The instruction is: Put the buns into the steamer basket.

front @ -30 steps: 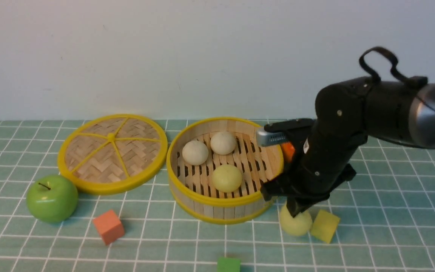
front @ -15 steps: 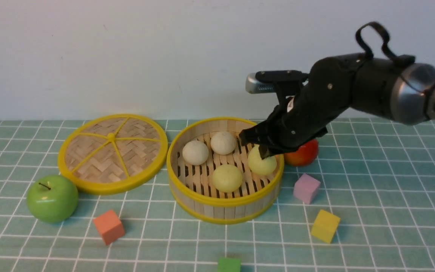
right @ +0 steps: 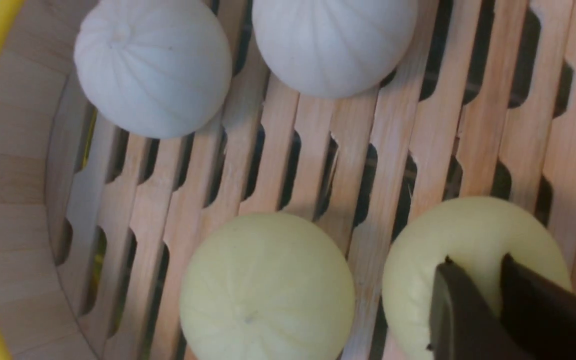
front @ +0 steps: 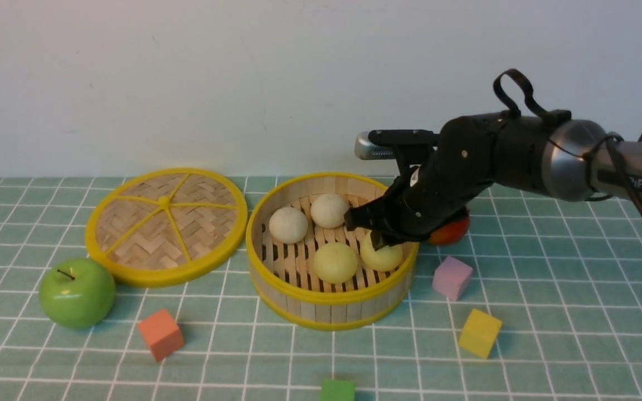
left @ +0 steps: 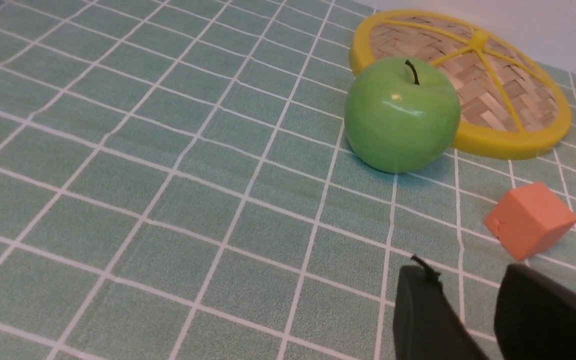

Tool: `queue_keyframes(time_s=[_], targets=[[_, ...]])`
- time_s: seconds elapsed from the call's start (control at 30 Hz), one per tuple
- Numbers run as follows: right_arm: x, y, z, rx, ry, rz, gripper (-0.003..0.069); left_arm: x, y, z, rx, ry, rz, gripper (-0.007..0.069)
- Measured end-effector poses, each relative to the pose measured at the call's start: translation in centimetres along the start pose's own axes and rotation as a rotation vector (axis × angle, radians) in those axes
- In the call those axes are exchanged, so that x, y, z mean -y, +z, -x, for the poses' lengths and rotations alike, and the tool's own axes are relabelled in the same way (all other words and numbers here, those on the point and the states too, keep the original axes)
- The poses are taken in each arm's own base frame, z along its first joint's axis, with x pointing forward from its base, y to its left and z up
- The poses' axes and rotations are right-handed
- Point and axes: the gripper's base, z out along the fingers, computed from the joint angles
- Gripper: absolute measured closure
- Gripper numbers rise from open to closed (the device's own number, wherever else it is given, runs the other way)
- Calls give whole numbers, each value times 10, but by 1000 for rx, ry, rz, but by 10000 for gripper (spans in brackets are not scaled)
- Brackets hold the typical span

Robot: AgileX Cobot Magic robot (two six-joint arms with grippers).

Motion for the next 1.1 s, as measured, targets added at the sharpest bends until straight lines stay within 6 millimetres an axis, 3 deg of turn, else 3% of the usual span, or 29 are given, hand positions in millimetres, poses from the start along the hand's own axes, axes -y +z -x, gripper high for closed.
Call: queue_keyframes(time_s=[0.13,0.23,0.33,0.43,0.47,0.5,0.6,0.7,0.77,0.87,0.93,1.0,1.1], targets=[[-2,-9,3,17,-1,7,392,0,0,0,0,0,0,407],[-7,-29,7,27,-6,18,263,0,0,0,0,0,0,403],[-12,-57,10,38,-15,31,207,0,0,0,0,0,0,399],[-19,-101,9,38,-43,47,193,0,0,0,0,0,0,396],[-19,-104,10,45,-44,49,193,0,0,0,0,0,0,396],[-22,-128,8,46,-70,54,203,0,0,0,0,0,0,393],[-24,-171,0,43,-122,46,257,0,0,0,0,0,0,389],[-24,-198,-7,33,-151,24,321,0,0,0,0,0,0,387],[-21,-223,-19,23,-171,4,431,0,0,0,0,0,0,387],[-18,-236,-31,23,-176,-3,518,0,0,0,0,0,0,387],[-13,-245,-49,19,-171,-11,619,0,0,0,0,0,0,387],[-6,-250,-65,18,-166,-33,667,0,0,0,0,0,0,387],[6,-259,-86,63,-154,-92,679,0,0,0,0,0,0,387]])
